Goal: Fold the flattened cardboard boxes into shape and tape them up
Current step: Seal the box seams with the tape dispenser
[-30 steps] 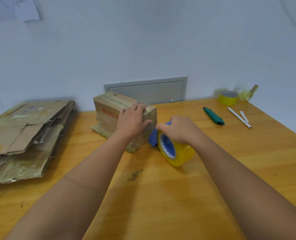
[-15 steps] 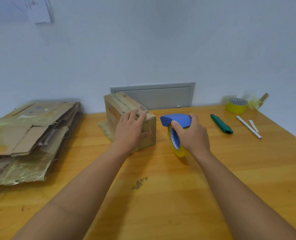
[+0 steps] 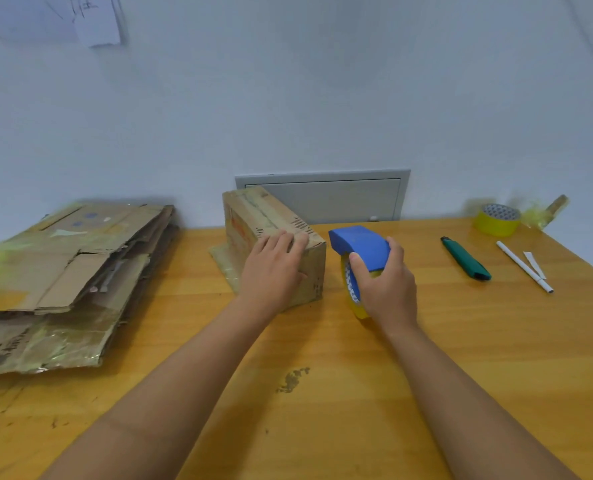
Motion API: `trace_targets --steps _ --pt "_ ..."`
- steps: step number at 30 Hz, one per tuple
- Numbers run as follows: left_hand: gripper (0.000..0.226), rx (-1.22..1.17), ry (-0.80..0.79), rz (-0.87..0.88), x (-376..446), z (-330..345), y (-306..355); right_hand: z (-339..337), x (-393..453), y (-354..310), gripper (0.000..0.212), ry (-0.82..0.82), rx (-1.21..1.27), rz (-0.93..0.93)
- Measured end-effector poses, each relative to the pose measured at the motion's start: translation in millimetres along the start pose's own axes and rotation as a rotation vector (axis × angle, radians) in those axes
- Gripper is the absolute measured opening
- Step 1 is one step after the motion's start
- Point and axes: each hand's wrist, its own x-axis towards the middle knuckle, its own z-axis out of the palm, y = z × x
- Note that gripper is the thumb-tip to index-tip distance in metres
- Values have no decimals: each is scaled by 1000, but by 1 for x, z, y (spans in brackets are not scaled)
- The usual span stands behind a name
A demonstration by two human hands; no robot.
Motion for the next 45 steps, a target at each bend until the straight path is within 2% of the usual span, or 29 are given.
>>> trace_targets --steps 4,7,12,17,20,25,27,32,37,42,45 --pt "60 147 -9 -65 -10 2 6 3 0 2 73 3 -7 4" --pt "58 93 14 -93 -5 3 6 4 7 1 73 -9 -5 28" --pt "39 -1 13 -47 -4 -7 3 5 9 0 72 -19 -12 33" --pt "46 -132 11 53 -27 -24 -7 6 0 3 72 40 21 20" --pt "52 -94 9 97 -40 -30 -16 7 -6 2 72 67 47 18" --pt "57 -157 -24 -26 -43 -30 -17 6 -10 1 70 74 40 17" --pt "50 -207 -32 -63 -39 -29 -17 6 -9 1 71 71 34 17" --pt "27 -203 121 21 -42 -27 -16 5 -9 1 70 69 28 16" --pt "20 -224 310 46 -46 -17 -8 6 -8 2 71 67 28 12" --pt "22 -207 373 69 -39 -16 -13 6 -5 3 71 63 14 17" --pt "20 -256 356 65 -37 -13 -4 6 -4 3 72 55 17 21"
